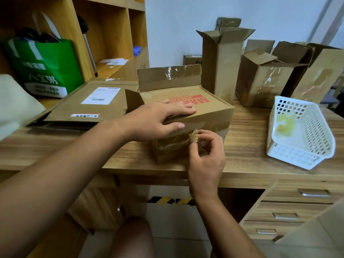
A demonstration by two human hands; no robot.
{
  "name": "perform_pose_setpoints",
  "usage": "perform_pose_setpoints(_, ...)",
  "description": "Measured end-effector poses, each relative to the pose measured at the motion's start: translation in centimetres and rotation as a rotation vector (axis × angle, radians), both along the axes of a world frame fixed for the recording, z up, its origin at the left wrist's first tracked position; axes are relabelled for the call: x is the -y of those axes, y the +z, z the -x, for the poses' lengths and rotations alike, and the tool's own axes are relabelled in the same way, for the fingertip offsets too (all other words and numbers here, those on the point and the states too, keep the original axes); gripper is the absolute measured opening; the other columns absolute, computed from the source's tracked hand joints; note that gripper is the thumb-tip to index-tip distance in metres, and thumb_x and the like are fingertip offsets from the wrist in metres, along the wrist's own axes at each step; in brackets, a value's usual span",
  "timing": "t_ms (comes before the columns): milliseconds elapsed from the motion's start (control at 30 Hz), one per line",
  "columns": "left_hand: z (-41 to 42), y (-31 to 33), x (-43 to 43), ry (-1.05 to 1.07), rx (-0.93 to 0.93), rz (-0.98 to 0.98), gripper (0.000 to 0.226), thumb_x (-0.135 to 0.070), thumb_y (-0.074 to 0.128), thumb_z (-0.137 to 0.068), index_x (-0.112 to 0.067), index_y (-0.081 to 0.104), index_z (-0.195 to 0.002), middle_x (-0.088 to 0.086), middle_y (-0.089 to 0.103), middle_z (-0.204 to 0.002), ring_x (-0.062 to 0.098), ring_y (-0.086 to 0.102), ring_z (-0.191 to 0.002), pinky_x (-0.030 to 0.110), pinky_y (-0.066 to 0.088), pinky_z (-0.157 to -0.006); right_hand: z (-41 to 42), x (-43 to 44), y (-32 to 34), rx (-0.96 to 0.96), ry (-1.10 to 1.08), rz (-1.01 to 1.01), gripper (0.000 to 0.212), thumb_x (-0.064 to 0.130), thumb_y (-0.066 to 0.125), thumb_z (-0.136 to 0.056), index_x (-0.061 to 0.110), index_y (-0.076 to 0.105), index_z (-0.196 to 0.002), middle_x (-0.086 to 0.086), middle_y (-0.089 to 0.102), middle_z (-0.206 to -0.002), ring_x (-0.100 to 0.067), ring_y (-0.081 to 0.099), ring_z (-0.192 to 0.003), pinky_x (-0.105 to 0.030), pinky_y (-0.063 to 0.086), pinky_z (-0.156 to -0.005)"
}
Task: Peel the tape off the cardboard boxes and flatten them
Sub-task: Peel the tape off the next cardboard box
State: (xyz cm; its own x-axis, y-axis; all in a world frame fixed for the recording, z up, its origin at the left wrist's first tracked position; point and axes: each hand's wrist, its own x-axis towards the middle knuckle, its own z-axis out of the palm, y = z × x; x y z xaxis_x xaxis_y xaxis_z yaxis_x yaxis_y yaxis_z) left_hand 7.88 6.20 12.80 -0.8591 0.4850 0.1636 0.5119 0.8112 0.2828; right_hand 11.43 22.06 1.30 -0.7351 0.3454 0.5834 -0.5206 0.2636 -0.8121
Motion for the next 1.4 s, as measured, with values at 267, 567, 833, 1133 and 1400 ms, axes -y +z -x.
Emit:
perform_pose_setpoints(267,-0.4,-0.4,-0.5,-0.027,-0.066,0.033,0.052,-0.031,0.048,-0.104,-0.045,0.033,-0.152,-0.025,0.028,-0.158,-0.009,0.018,-0.144,0.011,0.008,-0.115,-0.4,-1.5,0.3,0.063,0.046,0.165,0.018,-0.001,0.066,-0.092,0.016,0.064,-0.098,0.006,0.067,-0.092,-0.008,0.065,-0.086,-0.022,0.053,-0.076)
perform_pose_setpoints(567,-0.2,-0.8,-1.5,-0.009,-0.072,0.023,0.051,-0.034,0.046,-0.104,-0.045,0.031,-0.152,-0.023,0.029,-0.158,0.001,0.021,-0.149,0.039,0.024,-0.122,-0.8,-0.3,0.4,0.08,0.084,0.091,0.028,0.016,0.077,-0.088,0.021,0.056,-0.106,0.009,0.061,-0.098,-0.008,0.062,-0.092,-0.015,0.049,-0.077)
perform_pose_setpoints(833,-0.3,-0.9,-2.3,0.027,-0.095,0.041,0.052,-0.033,0.045,-0.105,-0.044,0.029,-0.153,-0.021,0.027,-0.16,0.001,0.018,-0.149,0.033,0.016,-0.124,-0.1,-0.4,-0.2,0.009,-0.038,0.014,0.024,-0.005,0.069,-0.085,0.013,0.054,-0.091,-0.001,0.051,-0.097,-0.013,0.053,-0.088,-0.031,0.049,-0.077)
perform_pose_setpoints(1133,0.0,-0.9,-2.8,0.038,-0.099,0.027,0.052,-0.032,0.047,-0.104,-0.041,0.032,-0.153,-0.022,0.028,-0.159,0.001,0.019,-0.149,0.034,0.019,-0.123,-3.6,1.1,-0.3,-0.021,0.238,-0.053,0.032,-0.007,0.065,-0.08,0.021,0.053,-0.088,0.0,0.056,-0.087,-0.016,0.056,-0.082,-0.022,0.047,-0.072)
perform_pose_setpoints(1400,0.2,-0.5,-3.1,0.045,-0.056,-0.11,0.047,-0.036,0.06,-0.098,-0.037,0.048,-0.143,-0.013,0.048,-0.149,0.01,0.043,-0.136,0.042,0.039,-0.111,-3.8,-0.2,0.3,0.08,0.33,-0.13,0.046,0.007,0.076,-0.085,0.029,0.048,-0.114,0.006,0.042,-0.121,-0.01,0.059,-0.099,-0.019,0.054,-0.077)
